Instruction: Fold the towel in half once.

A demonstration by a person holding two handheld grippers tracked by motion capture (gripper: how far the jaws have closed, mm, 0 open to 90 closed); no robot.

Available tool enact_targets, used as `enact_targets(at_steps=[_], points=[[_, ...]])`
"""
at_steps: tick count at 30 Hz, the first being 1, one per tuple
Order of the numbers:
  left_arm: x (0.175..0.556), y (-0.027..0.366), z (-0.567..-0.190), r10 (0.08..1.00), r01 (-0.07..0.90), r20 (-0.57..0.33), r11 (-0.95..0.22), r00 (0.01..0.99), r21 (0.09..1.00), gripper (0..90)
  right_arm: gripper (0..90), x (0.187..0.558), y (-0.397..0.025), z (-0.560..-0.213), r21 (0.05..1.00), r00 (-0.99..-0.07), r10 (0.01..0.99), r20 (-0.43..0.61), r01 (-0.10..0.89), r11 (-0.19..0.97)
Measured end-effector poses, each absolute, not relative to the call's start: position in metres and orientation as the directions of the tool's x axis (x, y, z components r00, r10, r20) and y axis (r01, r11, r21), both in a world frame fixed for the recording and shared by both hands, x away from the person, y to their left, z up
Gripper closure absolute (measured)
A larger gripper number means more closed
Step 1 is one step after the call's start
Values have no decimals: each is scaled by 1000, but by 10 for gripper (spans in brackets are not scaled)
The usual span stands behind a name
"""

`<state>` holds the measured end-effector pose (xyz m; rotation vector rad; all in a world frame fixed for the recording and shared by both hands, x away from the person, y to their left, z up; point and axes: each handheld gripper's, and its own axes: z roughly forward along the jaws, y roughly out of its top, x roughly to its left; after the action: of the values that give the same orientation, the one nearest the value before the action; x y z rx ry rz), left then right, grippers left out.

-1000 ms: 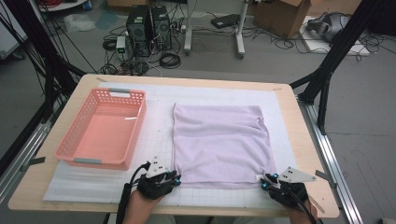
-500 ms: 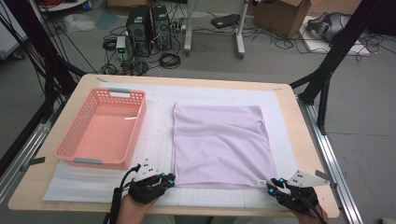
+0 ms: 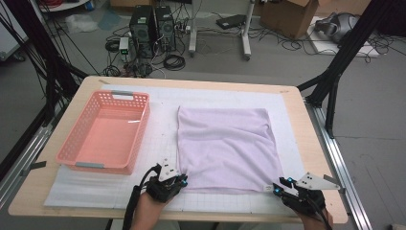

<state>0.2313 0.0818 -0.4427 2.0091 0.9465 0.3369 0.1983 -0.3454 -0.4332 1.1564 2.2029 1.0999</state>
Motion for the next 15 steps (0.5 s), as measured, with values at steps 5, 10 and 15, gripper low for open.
enact_targets(at_steps=[5, 10, 15], points=[[221, 107, -437, 722, 523, -178, -287, 668, 802, 860, 584, 202, -340, -441, 767, -596, 803, 4, 518, 380], [225, 104, -442, 742, 542, -197, -255, 641, 801, 546, 589, 204, -342, -439, 771, -575, 818, 2, 522, 365], [236, 105, -439, 776, 534, -190, -213, 601, 818, 519, 619, 205, -354, -436, 788, -467, 884, 12, 549, 280]])
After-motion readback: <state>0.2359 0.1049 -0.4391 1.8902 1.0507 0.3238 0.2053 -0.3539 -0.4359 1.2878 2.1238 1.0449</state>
